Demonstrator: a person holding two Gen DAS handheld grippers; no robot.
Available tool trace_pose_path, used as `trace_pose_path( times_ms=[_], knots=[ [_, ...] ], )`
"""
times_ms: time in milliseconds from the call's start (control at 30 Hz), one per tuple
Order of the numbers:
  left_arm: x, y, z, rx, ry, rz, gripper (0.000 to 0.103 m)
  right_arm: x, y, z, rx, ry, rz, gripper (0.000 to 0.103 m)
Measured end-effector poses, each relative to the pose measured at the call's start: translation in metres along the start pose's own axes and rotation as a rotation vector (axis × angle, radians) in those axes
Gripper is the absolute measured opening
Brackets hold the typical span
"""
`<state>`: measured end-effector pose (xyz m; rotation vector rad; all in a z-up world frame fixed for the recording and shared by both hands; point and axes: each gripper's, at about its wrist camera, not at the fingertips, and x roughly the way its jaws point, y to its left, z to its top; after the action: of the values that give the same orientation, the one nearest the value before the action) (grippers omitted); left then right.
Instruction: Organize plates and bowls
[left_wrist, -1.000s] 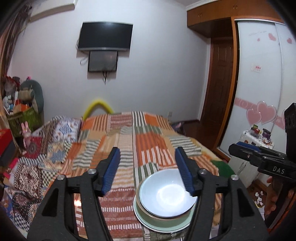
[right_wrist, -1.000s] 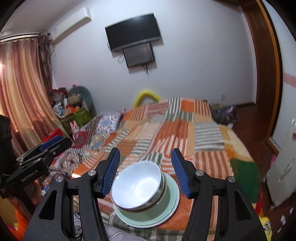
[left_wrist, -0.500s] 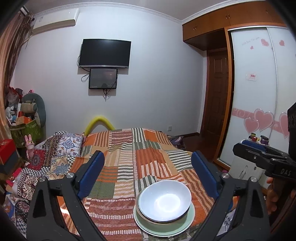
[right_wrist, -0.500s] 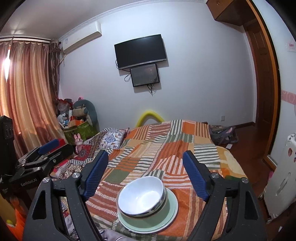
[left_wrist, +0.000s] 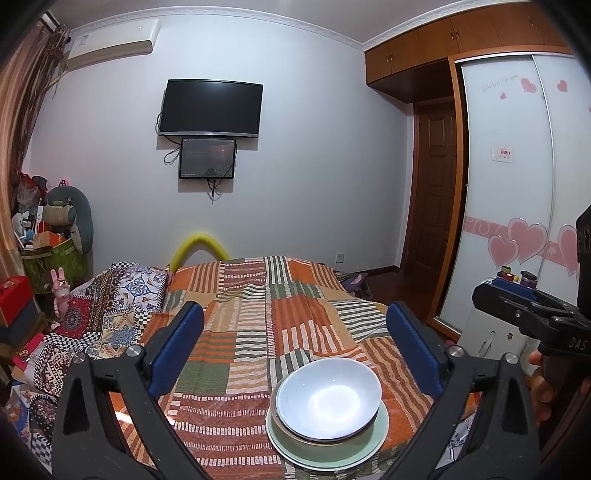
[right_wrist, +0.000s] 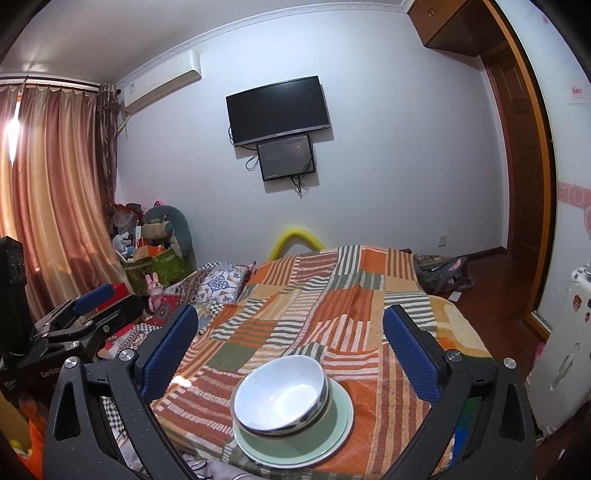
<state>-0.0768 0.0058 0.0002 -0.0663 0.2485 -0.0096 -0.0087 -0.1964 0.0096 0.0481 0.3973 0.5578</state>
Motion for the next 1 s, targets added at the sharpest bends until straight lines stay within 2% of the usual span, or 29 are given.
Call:
trace_pose_path(
  times_ms=[1000],
  knots=[
    [0.0019,-0.0018,-0.0037,-0.006,0.008,-0.002,0.102,0.0008,-0.005,0.0005,0.025,0.014,-0.008,0.102]
  ],
)
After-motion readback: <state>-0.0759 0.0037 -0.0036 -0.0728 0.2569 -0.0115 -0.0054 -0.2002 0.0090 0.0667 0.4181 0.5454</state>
